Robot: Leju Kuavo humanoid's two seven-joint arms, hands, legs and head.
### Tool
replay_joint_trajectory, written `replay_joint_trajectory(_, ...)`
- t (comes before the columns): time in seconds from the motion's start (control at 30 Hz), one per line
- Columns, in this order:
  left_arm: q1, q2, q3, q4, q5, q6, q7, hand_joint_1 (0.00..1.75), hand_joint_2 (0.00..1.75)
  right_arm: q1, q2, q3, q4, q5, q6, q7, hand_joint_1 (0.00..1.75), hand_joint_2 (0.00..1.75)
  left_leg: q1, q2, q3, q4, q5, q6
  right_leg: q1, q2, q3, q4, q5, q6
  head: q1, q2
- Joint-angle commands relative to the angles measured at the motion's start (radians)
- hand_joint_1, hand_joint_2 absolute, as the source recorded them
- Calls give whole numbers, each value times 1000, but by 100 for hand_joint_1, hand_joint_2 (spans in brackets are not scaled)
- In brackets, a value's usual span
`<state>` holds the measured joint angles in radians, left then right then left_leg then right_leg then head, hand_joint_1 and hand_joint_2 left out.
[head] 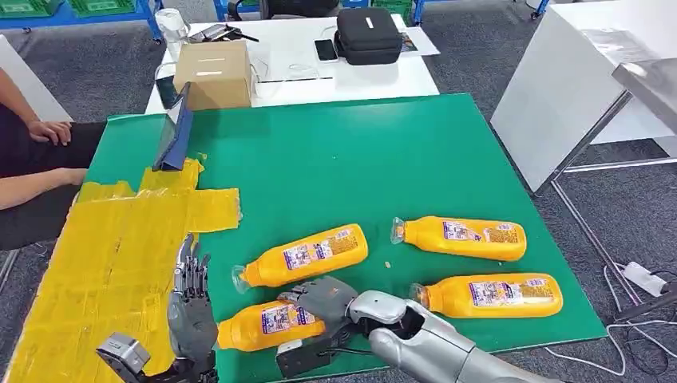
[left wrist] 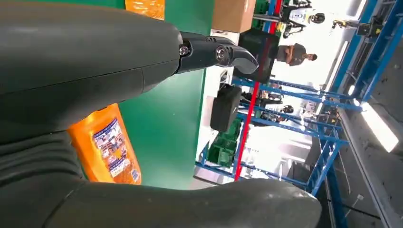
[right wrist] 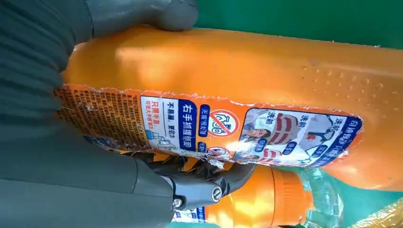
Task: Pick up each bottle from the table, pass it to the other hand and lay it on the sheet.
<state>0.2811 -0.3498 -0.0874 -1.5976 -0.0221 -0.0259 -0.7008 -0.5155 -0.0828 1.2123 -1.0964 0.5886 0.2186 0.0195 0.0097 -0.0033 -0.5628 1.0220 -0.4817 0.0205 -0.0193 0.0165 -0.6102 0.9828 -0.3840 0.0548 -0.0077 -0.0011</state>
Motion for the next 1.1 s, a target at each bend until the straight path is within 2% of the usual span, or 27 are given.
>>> replay_joint_trajectory(0.03,-16,1,8,62,44,58,3,0,0,59,31,42,184,1,-13,-6,175,175,1,-1,3,-2,1,0,1,-2,3,-3,1,-2,0,0)
replay_joint_trajectory(0.17,-12,1,46,57,273,229,3,0,0,96,35,-15,193,-64,-49,4,175,175,1,2,5,-3,0,-3,1,1,5,-4,2,-3,0,0)
replay_joint_trajectory(0.27,35,1,130,-45,473,398,3,0,0,199,89,-182,73,-221,-228,-68,175,175,2,4,7,-2,-2,-4,4,5,5,-3,2,-5,0,0)
replay_joint_trajectory(0.3,44,1,140,-71,483,432,3,0,0,237,100,-223,18,-263,-263,-102,175,175,3,5,6,-3,-2,-4,5,5,5,-3,2,-6,0,0)
replay_joint_trajectory(0.43,65,1,143,-170,459,528,3,0,0,322,78,-269,-206,-306,-309,-110,175,175,6,3,3,0,-2,-6,8,4,2,0,1,-7,0,0)
replay_joint_trajectory(0.53,58,1,146,-173,454,540,3,0,0,323,72,-271,-202,-302,-303,-108,175,175,5,2,-3,0,0,-6,7,4,-3,1,1,-6,-1,0)
replay_joint_trajectory(0.57,55,1,149,-166,456,544,3,0,175,324,76,-271,-189,-302,-299,-112,175,175,5,1,-4,-1,0,-6,7,2,-4,1,1,-7,-1,0)
replay_joint_trajectory(0.8,49,1,151,-159,458,546,3,0,175,330,83,-272,-178,-305,-298,-134,175,175,5,0,-8,-1,2,-6,5,1,-5,0,2,-6,0,0)
replay_joint_trajectory(0.87,53,1,145,-140,481,498,3,0,175,355,95,-287,-211,-302,-318,-179,175,175,5,-1,-8,-1,2,-6,5,0,-5,0,2,-6,0,0)
replay_joint_trajectory(0.93,59,1,132,-91,507,375,3,0,175,384,103,-306,-259,-267,-346,-208,175,175,4,-1,-8,-1,2,-6,4,0,-6,0,1,-6,0,0)
replay_joint_trajectory(0.97,63,1,116,-18,545,161,3,0,175,416,107,-325,-317,-236,-362,-225,175,175,4,-1,-8,-1,1,-6,4,0,-6,0,1,-6,0,0)
replay_joint_trajectory(1.0,63,1,122,-2,544,142,3,0,175,422,106,-329,-328,-231,-364,-227,175,175,3,-2,-7,-2,1,-6,4,-1,-5,0,1,-6,0,0)
replay_joint_trajectory(1.1,55,1,109,78,487,-82,3,0,175,477,88,-371,-444,-112,-447,-253,175,175,3,-2,-8,-2,1,-6,4,-1,-6,-1,1,-5,0,0)
